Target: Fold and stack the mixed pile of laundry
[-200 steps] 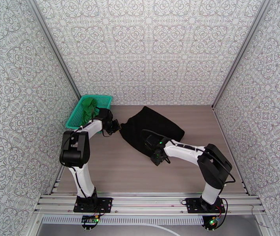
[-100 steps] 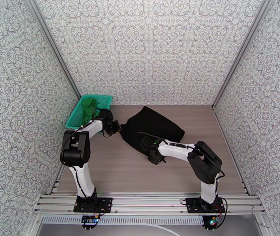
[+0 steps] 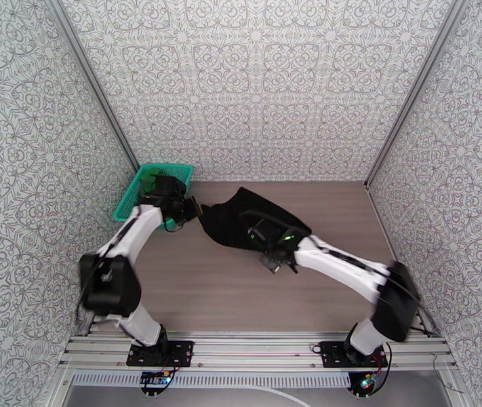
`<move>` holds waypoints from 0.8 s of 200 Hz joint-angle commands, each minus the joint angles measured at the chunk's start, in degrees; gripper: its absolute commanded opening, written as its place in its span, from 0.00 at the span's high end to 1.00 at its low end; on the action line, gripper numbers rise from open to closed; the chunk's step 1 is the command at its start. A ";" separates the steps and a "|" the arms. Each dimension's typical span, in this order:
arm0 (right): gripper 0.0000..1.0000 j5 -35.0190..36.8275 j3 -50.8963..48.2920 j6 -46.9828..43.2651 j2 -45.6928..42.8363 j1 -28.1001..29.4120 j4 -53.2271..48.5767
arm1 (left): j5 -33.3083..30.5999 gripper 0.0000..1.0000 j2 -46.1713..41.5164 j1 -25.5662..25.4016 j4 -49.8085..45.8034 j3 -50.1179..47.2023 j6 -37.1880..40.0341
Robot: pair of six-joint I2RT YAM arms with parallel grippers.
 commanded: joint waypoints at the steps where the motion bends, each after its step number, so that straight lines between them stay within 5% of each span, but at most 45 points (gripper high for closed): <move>1: 1.00 2.85 7.17 -1.86 -6.40 0.22 -7.65 | -1.17 1.00 -6.55 1.22 -11.90 7.83 3.56; 71: 1.00 10.43 16.28 -6.10 -13.48 -3.35 -5.67 | -0.08 1.00 -11.89 5.95 -20.93 18.22 5.10; 114: 1.00 -0.64 21.38 -7.67 -4.49 -19.96 1.26 | 5.26 1.00 1.95 6.37 -20.40 32.95 3.30; 160: 1.00 -2.86 43.31 -11.44 14.90 -26.72 -0.44 | 14.17 1.00 23.54 7.44 -23.05 62.94 -0.40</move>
